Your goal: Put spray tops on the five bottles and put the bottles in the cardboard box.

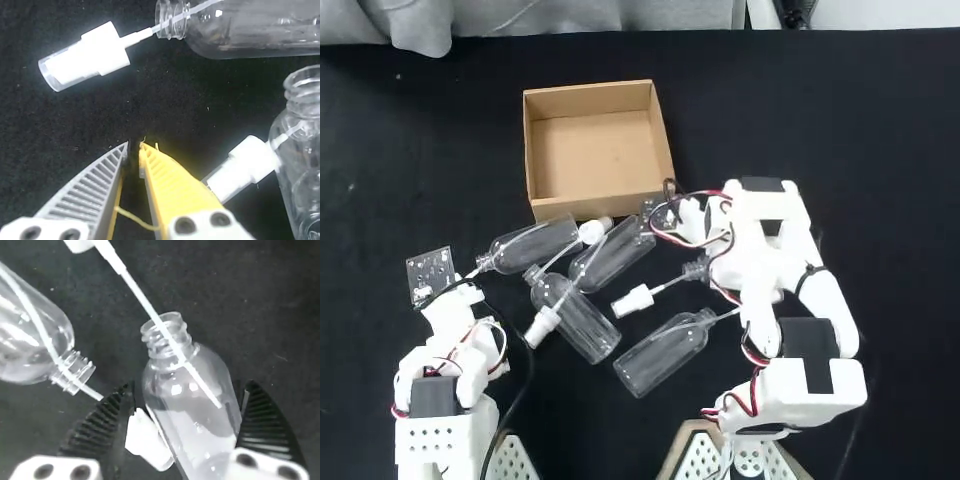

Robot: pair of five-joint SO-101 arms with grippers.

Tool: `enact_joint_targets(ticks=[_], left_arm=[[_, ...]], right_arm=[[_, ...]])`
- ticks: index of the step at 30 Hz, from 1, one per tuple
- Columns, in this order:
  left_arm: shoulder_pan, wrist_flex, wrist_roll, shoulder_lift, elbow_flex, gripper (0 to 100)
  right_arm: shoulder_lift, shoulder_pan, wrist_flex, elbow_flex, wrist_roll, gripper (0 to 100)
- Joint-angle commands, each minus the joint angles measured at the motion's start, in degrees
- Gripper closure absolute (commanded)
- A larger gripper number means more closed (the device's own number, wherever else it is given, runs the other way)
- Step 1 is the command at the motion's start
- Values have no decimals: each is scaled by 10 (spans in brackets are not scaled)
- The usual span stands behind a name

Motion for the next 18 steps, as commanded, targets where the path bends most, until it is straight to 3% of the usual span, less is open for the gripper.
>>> enact_joint_targets(ticks=[1,9,18], left_arm=[[1,3,-2,-8,13,970],[1,3,-2,-8,13,970],[1,3,-2,-8,13,970]], right_arm=[[-37,-10,-25,2,-9,701],[-42,-13,-25,-2,-48,868],[-43,-10,-19,-29,-115,874]])
